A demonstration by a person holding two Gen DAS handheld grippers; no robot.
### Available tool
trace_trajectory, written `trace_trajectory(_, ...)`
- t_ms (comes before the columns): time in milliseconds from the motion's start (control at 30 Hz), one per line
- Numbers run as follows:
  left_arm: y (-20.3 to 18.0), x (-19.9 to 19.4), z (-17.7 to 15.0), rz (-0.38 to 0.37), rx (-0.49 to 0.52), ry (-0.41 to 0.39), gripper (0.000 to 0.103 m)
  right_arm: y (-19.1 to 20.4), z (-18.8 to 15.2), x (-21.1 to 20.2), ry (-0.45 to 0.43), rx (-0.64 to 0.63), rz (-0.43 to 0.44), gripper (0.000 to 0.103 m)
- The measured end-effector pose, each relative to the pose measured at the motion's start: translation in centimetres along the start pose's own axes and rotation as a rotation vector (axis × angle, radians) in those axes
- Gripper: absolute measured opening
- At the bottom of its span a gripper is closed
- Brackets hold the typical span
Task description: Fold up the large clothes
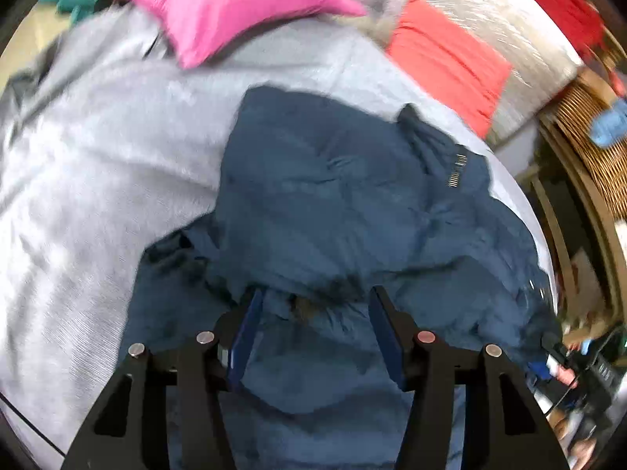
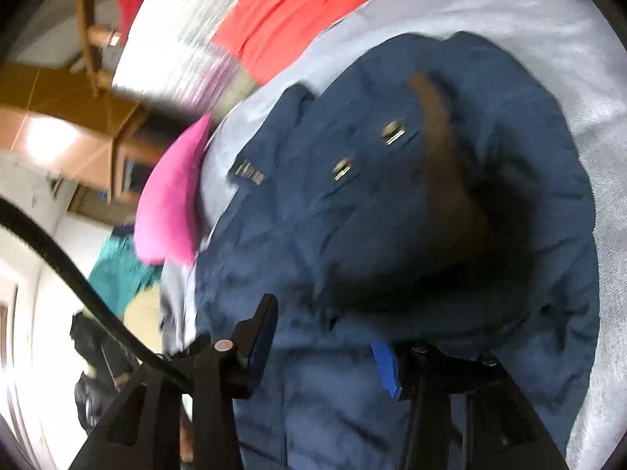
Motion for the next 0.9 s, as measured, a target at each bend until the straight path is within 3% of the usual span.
trace_trajectory(133, -3.3, -1.8, 0.3, -0.031, 0.145, -0.084, 0.057, 2.9, -0.7, -1.4, 0.015, -0.108, 0.075, 0.050)
trace_trajectory(200, -4.8, -2.0, 1.0, -0.037, 0.185, -0.143, 0.058, 4.3, -0.4, -2.0, -0.042, -0.126, 0.129, 0.050)
trace_trajectory(367, -4.8, -0.6, 2.4, 0.069, 0.195, -0.232, 0.062, 4.8, 0.8, -1.2, -0.151, -0.179, 0.039, 0.050)
trace_trajectory(433, -4.2, 0.6, 2.7, 0.105, 0.196, -0.225, 0.062, 4.4, 1.2, -0.2, -0.157, -0.169, 0.013, 0.047)
trace_trajectory(500, -3.9, 1.8, 2.4, 0.130, 0.206, -0.194, 0.062, 3.9, 1.2, 1.1, -0.133, -0.160, 0.000, 0.034)
trace_trajectory(600, -4.0, 4.4, 1.1, 0.187, 0.265, -0.103, 0.062, 2.1, 0.6, 4.4, -0.027, -0.176, -0.108, 0.027)
trace_trajectory(700, -3.9, 5.0, 0.7, 0.225, 0.312, -0.093, 0.063, 1.1, 0.6, 4.5, 0.015, -0.148, -0.114, 0.022)
trace_trajectory(800, -4.0, 4.3, 1.2, 0.196, 0.280, -0.091, 0.062, 1.8, 0.9, 3.2, -0.004, -0.131, -0.083, 0.027)
trace_trajectory(900, -5.3, 2.5, 1.9, 0.138, 0.279, -0.158, 0.062, 3.6, 0.7, 2.3, -0.041, -0.177, -0.029, 0.027)
Point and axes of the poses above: each gripper's, at about its wrist camera, not at the fingertips, and x roughly the way its jaws point, y to its left, z to its top, the point moved 8 cm from there along x, roughly the way its jaws point, and after that the axes turned 2 degrees about -z, right-handed, at the moved point
